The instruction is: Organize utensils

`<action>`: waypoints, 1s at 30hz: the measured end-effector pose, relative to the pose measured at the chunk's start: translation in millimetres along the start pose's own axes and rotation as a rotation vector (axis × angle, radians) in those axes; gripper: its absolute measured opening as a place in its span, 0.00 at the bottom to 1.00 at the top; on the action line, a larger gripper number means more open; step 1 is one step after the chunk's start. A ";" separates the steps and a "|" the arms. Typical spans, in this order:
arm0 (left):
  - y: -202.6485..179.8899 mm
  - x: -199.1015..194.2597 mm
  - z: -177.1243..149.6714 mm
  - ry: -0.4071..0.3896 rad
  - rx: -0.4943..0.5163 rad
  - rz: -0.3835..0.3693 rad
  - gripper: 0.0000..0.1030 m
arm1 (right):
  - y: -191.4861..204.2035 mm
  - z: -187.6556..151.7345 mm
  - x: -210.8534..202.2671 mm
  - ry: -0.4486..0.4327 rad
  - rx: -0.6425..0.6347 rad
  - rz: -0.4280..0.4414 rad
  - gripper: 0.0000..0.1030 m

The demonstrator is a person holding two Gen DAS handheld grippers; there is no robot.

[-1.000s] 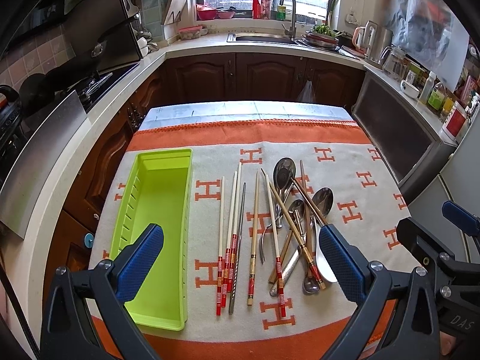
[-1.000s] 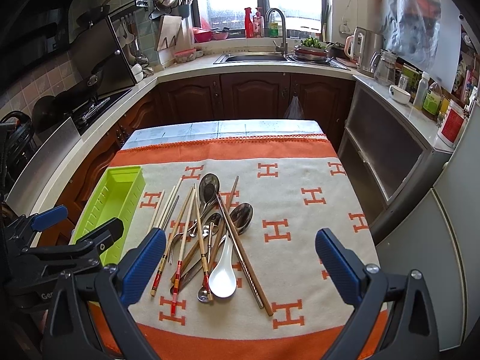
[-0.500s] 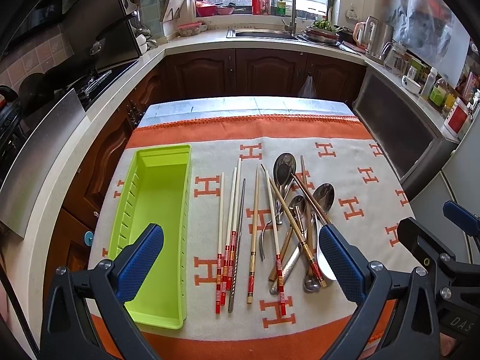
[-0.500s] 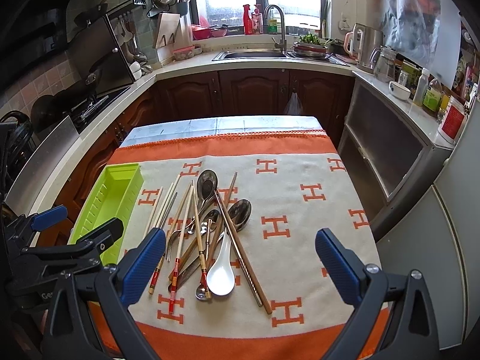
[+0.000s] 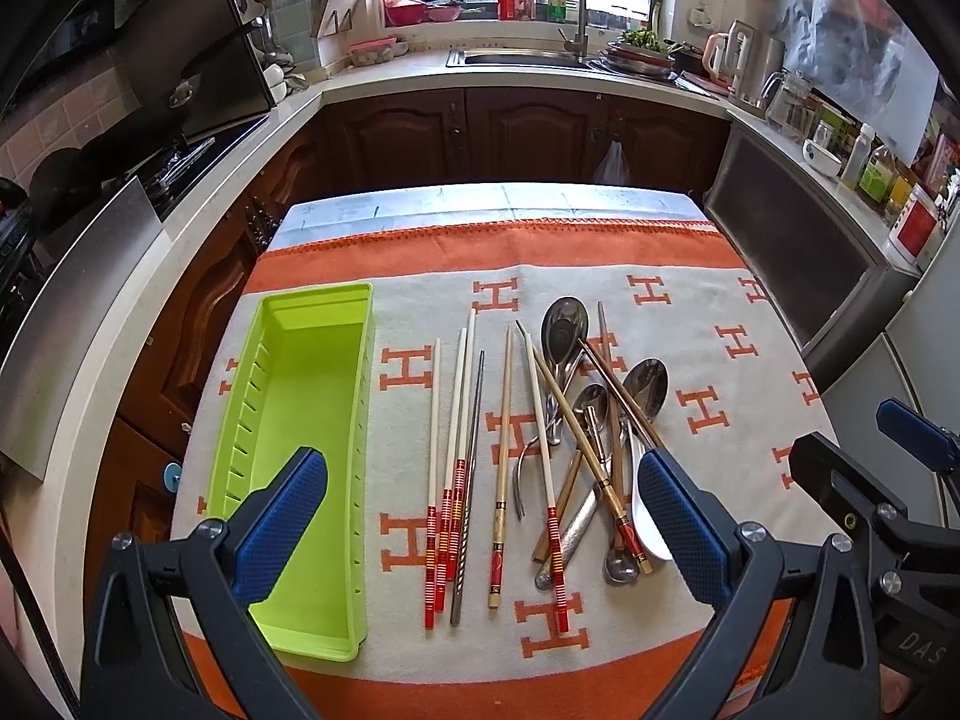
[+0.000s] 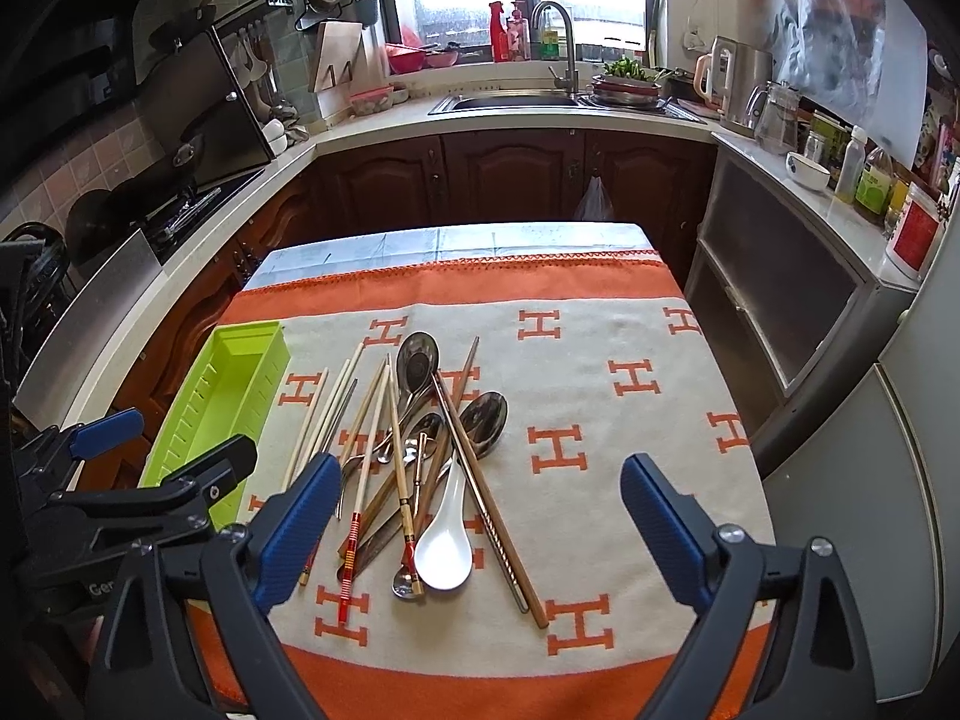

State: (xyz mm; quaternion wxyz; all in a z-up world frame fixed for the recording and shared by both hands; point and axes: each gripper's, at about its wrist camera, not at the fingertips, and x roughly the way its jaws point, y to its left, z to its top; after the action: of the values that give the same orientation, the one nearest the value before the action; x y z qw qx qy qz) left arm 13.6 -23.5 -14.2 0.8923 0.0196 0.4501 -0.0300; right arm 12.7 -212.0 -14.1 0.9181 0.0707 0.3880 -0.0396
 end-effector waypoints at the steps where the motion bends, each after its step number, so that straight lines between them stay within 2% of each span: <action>1: -1.2 1.1 0.4 0.003 0.003 -0.001 0.99 | -1.3 -0.1 1.3 0.004 0.003 0.004 0.91; 6: -7.8 8.1 3.8 0.015 0.027 0.001 0.99 | -9.2 0.9 9.6 0.028 0.015 0.031 0.88; 11: -11.5 23.7 12.2 0.042 0.031 0.021 0.99 | -21.8 3.7 28.4 0.088 0.036 0.098 0.82; 16: -16.7 57.2 16.8 0.126 0.056 0.055 0.99 | -36.2 4.5 52.1 0.149 0.047 0.145 0.71; 19: -23.4 78.8 15.3 0.162 0.115 0.079 0.99 | -41.4 4.5 70.7 0.180 0.011 0.147 0.65; 22: -26.0 98.2 11.7 0.193 0.123 0.082 0.99 | -42.6 2.0 89.9 0.220 -0.029 0.156 0.56; 27: -20.2 123.9 6.7 0.277 0.052 0.000 0.92 | -41.3 -7.2 119.8 0.301 -0.071 0.207 0.40; 30: -15.9 130.8 4.0 0.287 0.003 -0.049 0.88 | -38.4 -13.0 132.9 0.336 -0.097 0.226 0.31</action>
State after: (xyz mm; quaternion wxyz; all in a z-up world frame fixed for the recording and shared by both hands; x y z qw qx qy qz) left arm 93.3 -44.3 -117.2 0.8177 0.0138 0.5734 -0.0493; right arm 91.1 -250.2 -122.4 0.8415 0.0752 0.5266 0.0944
